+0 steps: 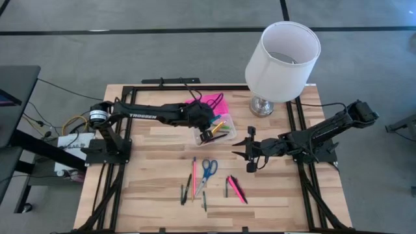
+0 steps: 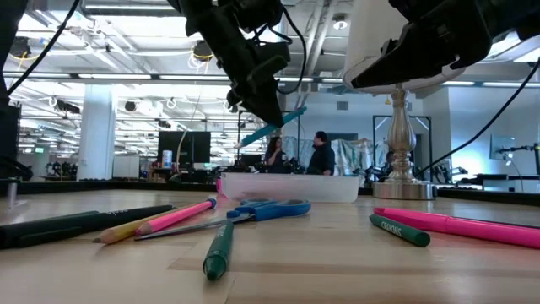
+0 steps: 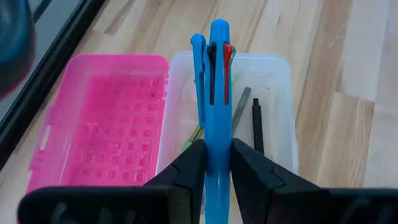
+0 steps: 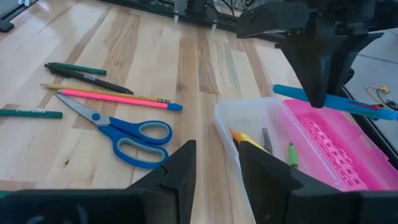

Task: Pick & place school supplies into a supply box
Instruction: Put the blue pen into the pink supply box, then put the red crayon into the pink supply box

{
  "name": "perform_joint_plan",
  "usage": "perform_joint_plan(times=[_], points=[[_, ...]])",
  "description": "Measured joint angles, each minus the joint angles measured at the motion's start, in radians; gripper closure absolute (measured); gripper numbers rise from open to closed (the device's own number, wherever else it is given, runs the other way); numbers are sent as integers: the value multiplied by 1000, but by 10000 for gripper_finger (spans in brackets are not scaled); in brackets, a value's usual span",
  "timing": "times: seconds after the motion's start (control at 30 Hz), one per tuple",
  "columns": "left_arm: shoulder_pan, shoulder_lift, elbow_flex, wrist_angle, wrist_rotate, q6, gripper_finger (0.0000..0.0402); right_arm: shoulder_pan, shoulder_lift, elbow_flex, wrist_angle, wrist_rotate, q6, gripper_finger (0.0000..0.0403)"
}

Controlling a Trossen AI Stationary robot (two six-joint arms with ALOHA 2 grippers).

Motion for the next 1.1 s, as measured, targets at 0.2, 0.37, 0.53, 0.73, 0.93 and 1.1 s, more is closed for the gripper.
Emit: perform_joint_plan(times=[0.2, 0.37, 0.53, 0.73, 0.93, 1.1], points=[[0, 0, 0, 1, -31, -3, 336, 0, 0, 0, 0, 0, 16, 285], [0, 0, 0, 2, -53, -4, 310, 5, 0, 0, -5, 0, 27, 285], [0, 0, 0, 5, -53, -4, 276, 19, 0, 0, -5, 1, 38, 285], [-7, 0, 0, 1, -51, 8, 251, 39, 0, 0, -38, 1, 156, 285], [-81, 0, -1, -118, -46, 61, 248, 84, 0, 0, -132, 2, 360, 285], [-194, 1, -1, -321, -130, -4, 248, 166, 52, 0, -153, 9, 526, 285]])
